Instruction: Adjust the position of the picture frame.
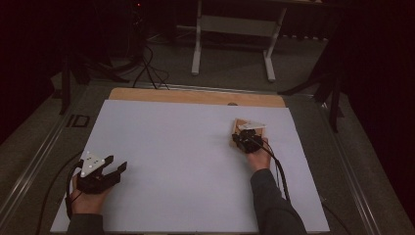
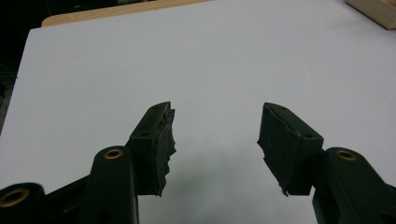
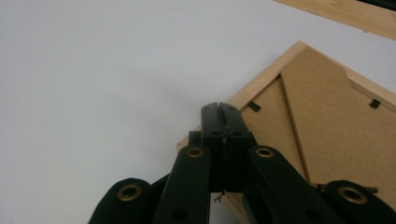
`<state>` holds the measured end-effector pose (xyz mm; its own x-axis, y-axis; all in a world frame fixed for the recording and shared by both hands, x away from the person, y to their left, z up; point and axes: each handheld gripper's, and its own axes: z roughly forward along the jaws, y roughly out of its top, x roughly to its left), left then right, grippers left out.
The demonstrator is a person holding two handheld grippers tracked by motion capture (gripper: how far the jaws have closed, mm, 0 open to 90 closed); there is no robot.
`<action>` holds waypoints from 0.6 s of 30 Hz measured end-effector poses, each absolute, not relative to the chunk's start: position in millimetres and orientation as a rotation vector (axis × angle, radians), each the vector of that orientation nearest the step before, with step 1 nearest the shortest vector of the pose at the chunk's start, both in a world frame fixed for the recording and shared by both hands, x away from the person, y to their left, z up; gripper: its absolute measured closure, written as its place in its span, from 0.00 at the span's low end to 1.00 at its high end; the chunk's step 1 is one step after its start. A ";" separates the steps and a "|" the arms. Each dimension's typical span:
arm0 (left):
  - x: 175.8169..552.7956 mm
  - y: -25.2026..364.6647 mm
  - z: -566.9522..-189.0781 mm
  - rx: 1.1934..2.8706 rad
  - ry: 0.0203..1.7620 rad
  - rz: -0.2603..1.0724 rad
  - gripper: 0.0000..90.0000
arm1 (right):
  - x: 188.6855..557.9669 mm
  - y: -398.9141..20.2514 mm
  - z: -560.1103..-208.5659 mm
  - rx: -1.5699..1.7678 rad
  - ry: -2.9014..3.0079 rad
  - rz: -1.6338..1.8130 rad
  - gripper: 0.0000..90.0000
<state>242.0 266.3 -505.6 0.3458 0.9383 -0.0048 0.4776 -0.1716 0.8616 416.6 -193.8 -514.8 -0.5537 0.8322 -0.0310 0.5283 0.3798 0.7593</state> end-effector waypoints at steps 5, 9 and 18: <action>241.9 266.7 -505.4 1.791 1.254 0.711 0.50 | 408.9 -182.4 -515.5 1.121 2.272 1.028 1.00; 241.9 266.5 -505.4 1.791 1.252 0.711 0.50 | 401.8 -174.6 -515.8 1.074 2.305 1.043 1.00; 241.8 266.8 -505.4 1.792 1.254 0.713 0.50 | 384.1 -164.0 -517.5 0.968 2.383 1.115 1.00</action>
<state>241.8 266.8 -505.4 0.3451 0.9386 -0.0044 0.4765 -0.1711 0.8624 384.1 -164.0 -517.5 -0.7119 0.7022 -0.0154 0.4384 0.4613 0.7714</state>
